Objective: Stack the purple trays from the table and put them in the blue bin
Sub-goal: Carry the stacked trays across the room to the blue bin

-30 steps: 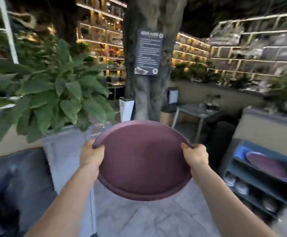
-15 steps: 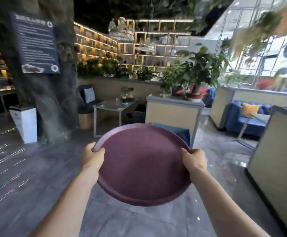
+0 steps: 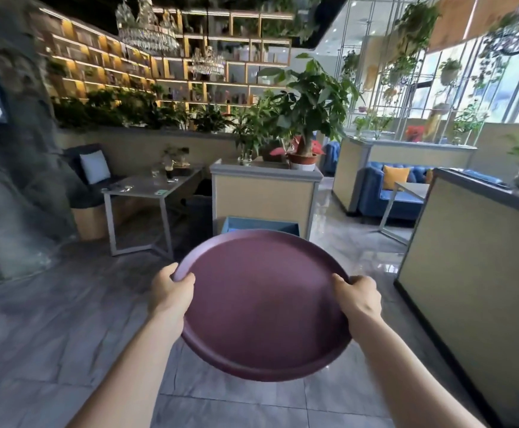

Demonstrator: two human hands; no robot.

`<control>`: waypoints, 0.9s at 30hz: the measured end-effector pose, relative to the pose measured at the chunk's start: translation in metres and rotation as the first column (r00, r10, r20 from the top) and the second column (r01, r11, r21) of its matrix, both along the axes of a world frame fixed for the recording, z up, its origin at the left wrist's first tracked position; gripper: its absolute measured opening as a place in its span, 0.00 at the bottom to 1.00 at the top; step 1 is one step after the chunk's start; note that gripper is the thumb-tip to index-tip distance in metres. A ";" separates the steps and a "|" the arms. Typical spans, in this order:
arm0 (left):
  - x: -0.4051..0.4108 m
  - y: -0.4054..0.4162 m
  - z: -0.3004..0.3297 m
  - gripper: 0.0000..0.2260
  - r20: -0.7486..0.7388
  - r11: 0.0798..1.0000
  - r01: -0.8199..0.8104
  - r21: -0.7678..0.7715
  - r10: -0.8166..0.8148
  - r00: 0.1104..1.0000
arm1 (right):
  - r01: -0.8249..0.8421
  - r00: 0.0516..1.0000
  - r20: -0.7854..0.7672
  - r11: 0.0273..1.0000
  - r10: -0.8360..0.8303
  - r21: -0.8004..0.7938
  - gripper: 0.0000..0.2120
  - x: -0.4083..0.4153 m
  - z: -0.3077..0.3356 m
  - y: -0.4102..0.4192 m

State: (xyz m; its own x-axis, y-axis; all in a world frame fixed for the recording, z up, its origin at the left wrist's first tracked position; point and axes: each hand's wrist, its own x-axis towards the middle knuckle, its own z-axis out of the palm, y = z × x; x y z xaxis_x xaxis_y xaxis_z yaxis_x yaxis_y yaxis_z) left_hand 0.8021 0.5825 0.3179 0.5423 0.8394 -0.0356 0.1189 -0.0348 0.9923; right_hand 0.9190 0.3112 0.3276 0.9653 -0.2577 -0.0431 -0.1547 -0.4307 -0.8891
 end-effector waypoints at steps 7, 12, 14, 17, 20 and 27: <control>0.100 0.071 -0.027 0.18 0.001 0.999 0.043 -0.027 -0.043 0.999 | 0.028 0.999 -0.015 0.999 -0.029 -0.015 0.16 0.087 -0.023 0.067; 0.191 0.142 -0.033 0.20 -0.023 0.996 0.081 -0.031 -0.082 0.996 | 0.060 0.997 -0.038 0.998 -0.062 -0.036 0.16 0.168 -0.029 0.135; 0.228 0.169 -0.030 0.21 -0.033 0.995 0.090 -0.037 -0.091 0.995 | 0.077 0.996 -0.045 0.996 -0.079 -0.036 0.16 0.198 -0.025 0.159; 0.282 0.200 -0.024 0.21 -0.039 0.993 0.111 -0.028 -0.112 0.993 | 0.105 0.993 -0.047 0.993 -0.107 -0.046 0.17 0.247 -0.021 0.188; 0.333 0.221 -0.027 0.22 -0.043 0.992 0.127 -0.027 -0.128 0.991 | 0.131 0.988 -0.073 0.990 -0.135 -0.055 0.18 0.295 -0.024 0.208; 0.478 0.256 -0.058 0.22 -0.064 0.987 0.156 -0.032 -0.157 0.986 | 0.173 0.980 -0.092 0.984 -0.177 -0.052 0.19 0.432 -0.055 0.242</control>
State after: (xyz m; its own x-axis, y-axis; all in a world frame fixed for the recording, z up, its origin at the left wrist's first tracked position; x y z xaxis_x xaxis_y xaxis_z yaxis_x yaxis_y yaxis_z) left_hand 1.2800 0.8387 0.2598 0.6626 0.7427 -0.0967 0.1790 -0.0317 0.9833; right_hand 1.3509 0.5537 0.2724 0.8971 -0.4256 -0.1188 -0.3149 -0.4272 -0.8475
